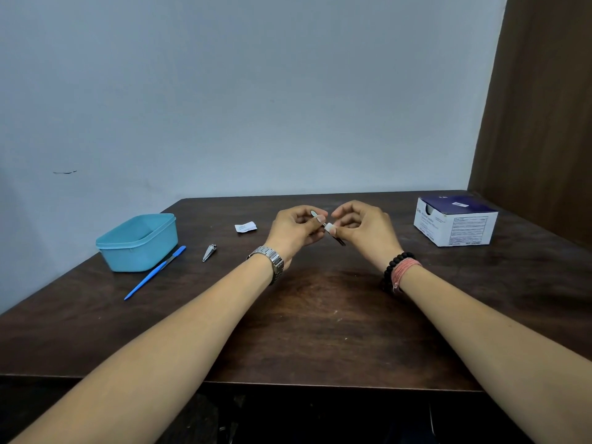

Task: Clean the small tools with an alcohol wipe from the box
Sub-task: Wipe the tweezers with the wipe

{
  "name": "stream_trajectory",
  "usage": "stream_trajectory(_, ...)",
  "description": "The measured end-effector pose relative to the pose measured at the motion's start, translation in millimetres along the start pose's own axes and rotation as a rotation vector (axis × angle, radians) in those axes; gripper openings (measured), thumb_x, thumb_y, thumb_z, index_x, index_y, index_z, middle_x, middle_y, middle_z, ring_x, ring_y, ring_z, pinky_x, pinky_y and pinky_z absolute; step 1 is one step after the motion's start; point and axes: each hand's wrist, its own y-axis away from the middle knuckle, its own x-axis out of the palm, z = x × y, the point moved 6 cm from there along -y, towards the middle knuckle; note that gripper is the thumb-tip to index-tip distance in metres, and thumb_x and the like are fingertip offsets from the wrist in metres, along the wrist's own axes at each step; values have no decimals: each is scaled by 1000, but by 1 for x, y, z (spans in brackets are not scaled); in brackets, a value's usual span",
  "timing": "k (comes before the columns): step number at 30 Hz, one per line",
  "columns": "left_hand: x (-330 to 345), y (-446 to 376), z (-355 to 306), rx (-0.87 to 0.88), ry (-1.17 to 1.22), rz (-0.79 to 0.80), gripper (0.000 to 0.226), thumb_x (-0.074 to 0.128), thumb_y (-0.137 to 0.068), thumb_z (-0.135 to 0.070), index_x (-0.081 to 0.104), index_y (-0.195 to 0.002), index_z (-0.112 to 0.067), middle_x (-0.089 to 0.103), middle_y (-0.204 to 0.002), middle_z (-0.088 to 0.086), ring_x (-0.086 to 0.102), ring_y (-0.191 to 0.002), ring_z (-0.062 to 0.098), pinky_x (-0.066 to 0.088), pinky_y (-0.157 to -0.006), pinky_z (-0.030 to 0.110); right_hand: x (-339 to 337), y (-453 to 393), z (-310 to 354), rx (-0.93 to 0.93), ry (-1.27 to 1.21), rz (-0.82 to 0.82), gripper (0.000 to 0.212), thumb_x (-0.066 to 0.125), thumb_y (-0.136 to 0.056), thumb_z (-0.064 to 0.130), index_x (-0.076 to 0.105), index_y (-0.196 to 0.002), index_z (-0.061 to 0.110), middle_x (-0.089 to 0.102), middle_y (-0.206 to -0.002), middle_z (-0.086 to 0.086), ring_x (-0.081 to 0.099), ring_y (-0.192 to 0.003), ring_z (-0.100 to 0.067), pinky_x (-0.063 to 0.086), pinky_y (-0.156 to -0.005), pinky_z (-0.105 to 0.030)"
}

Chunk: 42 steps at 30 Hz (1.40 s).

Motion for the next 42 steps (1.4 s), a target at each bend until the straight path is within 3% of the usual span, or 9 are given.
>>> stream_trajectory(15, 6, 2, 4, -27, 35, 69, 10, 59, -94, -8, 69, -95, -5, 67, -83, 10, 65, -74, 15, 58, -71, 22, -1, 0, 4, -31, -10, -21, 17, 79, -78, 13, 66, -89, 14, 71, -73, 3, 60, -58, -2, 53, -60, -22)
stream_trajectory(23, -2, -1, 0, -21, -5, -23, 21, 53, -98, -16, 70, -93, -5, 67, -83, 9, 65, -74, 17, 58, -72, 23, 2, -2, 1, -9, -24, 19, 16, 78, -79, 10, 67, -90, 12, 70, -72, 5, 61, -58, 1, 50, -59, -12)
stream_trajectory(28, -13, -3, -4, -1, 18, -109, 22, 54, -98, -17, 71, -87, -8, 68, -84, 7, 64, -73, 15, 58, -71, 22, 4, -4, -5, 28, -18, 49, 18, 79, -77, 10, 67, -89, 14, 71, -71, 4, 62, -60, -2, 52, -68, -15)
stream_trajectory(34, -3, -1, 2, -46, 0, -40, 21, 57, -96, -18, 72, -93, -4, 68, -83, 10, 66, -72, 17, 57, -72, 24, 3, -3, -2, -1, -20, 43, 16, 77, -79, 9, 66, -89, 14, 69, -71, 6, 60, -57, 3, 48, -60, -11)
stream_trajectory(38, 0, 1, 3, -86, 14, -23, 18, 61, -93, -16, 72, -94, -1, 71, -84, 15, 67, -69, 19, 57, -65, 22, 3, -2, 1, -32, -9, 28, 16, 79, -78, 13, 66, -86, 18, 72, -73, 4, 63, -63, -2, 53, -68, -16)
stream_trajectory(42, 4, 4, 6, -104, -28, 4, 18, 62, -92, -15, 73, -85, -2, 71, -74, 9, 65, -64, 17, 55, -60, 22, 3, -3, 1, -39, -25, 26, 16, 80, -78, 14, 66, -86, 17, 69, -71, 6, 62, -60, 0, 52, -70, -19)
